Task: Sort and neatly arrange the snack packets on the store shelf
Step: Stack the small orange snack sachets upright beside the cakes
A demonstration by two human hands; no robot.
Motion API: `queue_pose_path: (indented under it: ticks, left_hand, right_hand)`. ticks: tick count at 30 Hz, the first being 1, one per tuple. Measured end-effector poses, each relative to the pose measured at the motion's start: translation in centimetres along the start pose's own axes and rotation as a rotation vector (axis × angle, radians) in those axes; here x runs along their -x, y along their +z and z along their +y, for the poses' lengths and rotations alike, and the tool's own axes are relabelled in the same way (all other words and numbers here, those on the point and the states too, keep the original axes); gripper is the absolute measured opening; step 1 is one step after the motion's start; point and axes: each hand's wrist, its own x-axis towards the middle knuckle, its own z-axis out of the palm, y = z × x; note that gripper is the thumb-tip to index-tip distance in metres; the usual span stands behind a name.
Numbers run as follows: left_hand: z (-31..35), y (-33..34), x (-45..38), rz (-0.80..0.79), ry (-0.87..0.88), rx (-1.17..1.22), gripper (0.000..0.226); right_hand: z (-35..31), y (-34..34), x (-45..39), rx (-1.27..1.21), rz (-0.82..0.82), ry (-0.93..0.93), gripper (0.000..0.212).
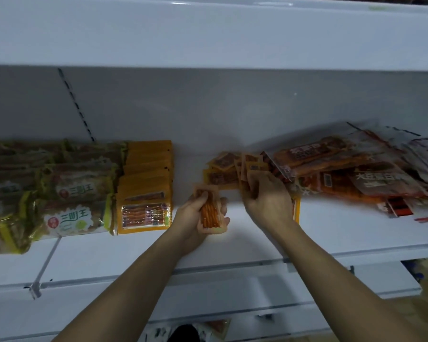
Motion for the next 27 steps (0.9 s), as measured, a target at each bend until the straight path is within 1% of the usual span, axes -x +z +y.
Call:
queue_pose_path:
  ticks: [2, 3, 6, 9, 12, 15, 16, 17, 19, 20, 21, 22, 23, 25, 26, 27]
  left_hand:
    - [0.1, 0.0, 0.0, 0.019, -0.020, 0.026, 0.035]
    - [0.0, -0.1, 0.0, 0.015, -0.014, 0.025, 0.035]
    - [-0.4, -0.4, 0.0, 0.014, 0.033, -0.022, 0.037]
    - [-0.6, -0.3, 0.1, 0.050, 0.078, -0.049, 0.037]
    - [-0.4, 0.1, 0.6, 0.023, 0.070, -0.050, 0.033]
    - [-0.5, 0.1, 0.6, 0.041, 0.070, -0.064, 0.032]
    - [-0.5, 0.1, 0.6, 0.057, 0.065, -0.056, 0.033]
    - [-0.5, 0.0, 0.4, 0.071, 0.050, -0.037, 0.036]
    - [-0.6, -0.3, -0.1, 0.049, 0.006, 0.034, 0.046]
    - [-0.4, -0.4, -0.2, 0.038, -0.018, 0.060, 0.049]
    - [-0.3, -0.5, -0.4, 0.022, -0.044, 0.087, 0.051]
    - [-0.3, -0.8, -0.6, 0.006, -0.062, 0.104, 0.054]
    - [-0.3, -1.0, -0.7, -0.005, -0.074, 0.111, 0.057]
    - [-0.3, -1.1, -0.8, 0.005, -0.069, 0.061, 0.058]
    - [-0.3, -1.1, -0.8, 0.008, -0.053, 0.030, 0.056]
    - [-0.3, -1.1, -0.7, 0.010, -0.033, -0.003, 0.054]
  right_hand:
    - [0.0, -0.2, -0.1, -0.024, 0.007, 0.012, 0.032]
    - [-0.2, -0.4, -0.2, -0.031, -0.002, 0.027, 0.029]
    - [-2.3, -1.3, 0.8, -0.090, -0.096, 0.026, 0.005]
    - [-5.9, -1.8, 2.6, -0.195, -0.121, 0.006, 0.010]
    - [-7.9, -1.8, 3.5, -0.408, -0.215, 0.153, 0.013]
    - [-7.8, -2.5, 2.9, -0.570, -0.264, 0.235, 0.007]
    - [-7.3, -2.7, 2.5, -0.555, -0.247, 0.219, 0.003]
    - [-6.6, -2.9, 1.9, -0.491, -0.193, 0.179, 0.002]
    - [-4.3, -2.1, 0.3, -0.262, -0.024, 0.072, 0.006]
    - [-3.1, -1.4, -0.4, -0.106, 0.003, 0.043, 0.011]
    - [-1.9, -0.6, -1.0, 0.032, -0.012, 0.046, 0.020]
    - [-1.0, 0.0, -1.5, 0.100, -0.065, 0.071, 0.028]
    - [-0.4, 0.3, -1.8, 0.102, -0.128, 0.109, 0.031]
    - [0.1, 0.0, -2.1, 0.047, -0.211, 0.177, 0.025]
    - [0.2, -0.4, -2.1, 0.030, -0.210, 0.191, 0.020]
    - [0.2, -0.7, -2.1, 0.012, -0.170, 0.192, 0.015]
